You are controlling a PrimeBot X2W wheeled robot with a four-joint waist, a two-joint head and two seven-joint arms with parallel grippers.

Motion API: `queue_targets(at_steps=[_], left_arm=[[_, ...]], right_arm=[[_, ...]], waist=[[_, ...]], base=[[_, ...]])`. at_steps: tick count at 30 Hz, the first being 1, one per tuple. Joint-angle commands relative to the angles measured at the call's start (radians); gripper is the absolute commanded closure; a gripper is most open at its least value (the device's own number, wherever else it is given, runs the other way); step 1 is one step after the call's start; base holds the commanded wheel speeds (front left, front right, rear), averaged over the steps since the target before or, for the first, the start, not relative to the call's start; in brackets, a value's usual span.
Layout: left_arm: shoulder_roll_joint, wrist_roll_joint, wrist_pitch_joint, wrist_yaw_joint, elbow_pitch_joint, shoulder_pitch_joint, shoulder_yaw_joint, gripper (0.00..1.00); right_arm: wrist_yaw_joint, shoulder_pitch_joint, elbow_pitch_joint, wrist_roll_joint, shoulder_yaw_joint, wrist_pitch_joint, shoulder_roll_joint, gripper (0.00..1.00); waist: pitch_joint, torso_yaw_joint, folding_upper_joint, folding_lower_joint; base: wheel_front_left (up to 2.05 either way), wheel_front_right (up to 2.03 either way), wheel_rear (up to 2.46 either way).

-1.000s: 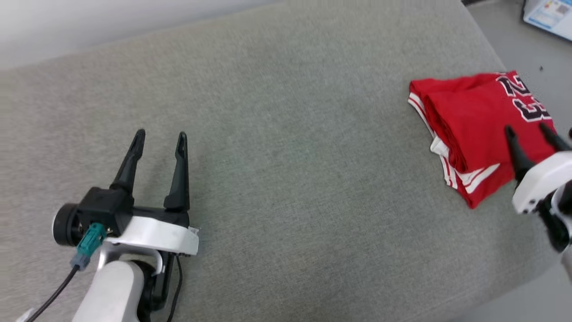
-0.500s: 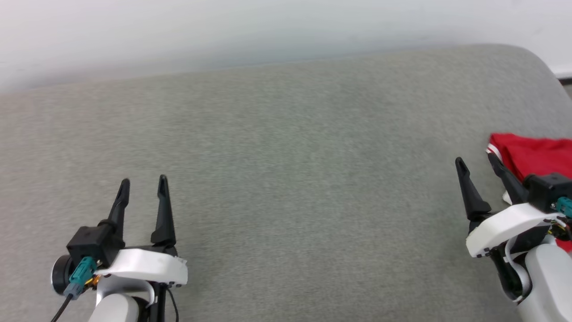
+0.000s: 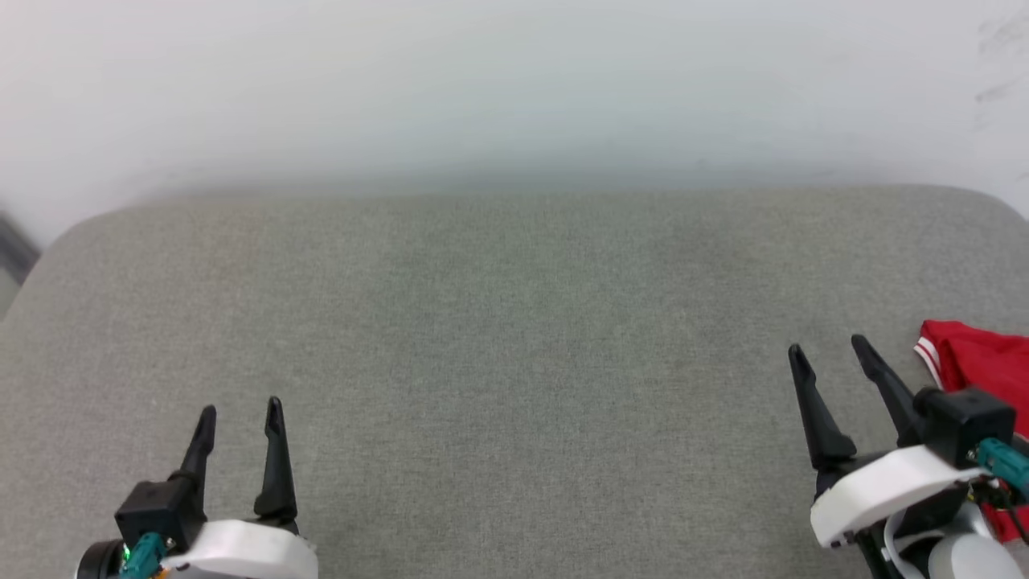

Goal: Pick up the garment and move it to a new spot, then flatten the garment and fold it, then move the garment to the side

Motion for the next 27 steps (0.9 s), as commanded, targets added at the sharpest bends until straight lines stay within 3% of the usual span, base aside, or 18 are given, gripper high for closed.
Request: queue_targets(at_steps=[1,10,26,27], left_arm=[[-0.001,0.005,-0.007,-0.002,0.003,0.016,-0.002,0.0],[0.001,0.003,-0.007,-0.009,0.002,0.053,-0.014,0.0],[0.011,0.007,0.009,0.014,-0.009,0.05,-0.026,0.0],[0.006,0.006,0.009,0.011,-0.007,0.054,-0.024,1.0]], right_arm=[[-0.001,0.029,-0.022,-0.011,-0.004,0.007,0.01,0.0],[-0.001,0.123,-0.114,-0.037,-0.029,0.05,0.035,0.0],[-0.001,0.12,-0.119,-0.031,-0.037,0.055,0.018,0.0],[0.0,0.117,-0.119,-0.034,-0.036,0.059,0.022,1.0]], waist=[[-0.023,-0.011,-0.0001,0.0002],[-0.055,-0.025,-0.0001,0.0002],[-0.057,-0.032,-0.0001,0.0002],[-0.057,-0.032,-0.0001,0.0002]], base=[[0.0,0.0,0.0],[0.0,0.0,0.0],[0.0,0.0,0.0],[0.0,0.0,0.0]])
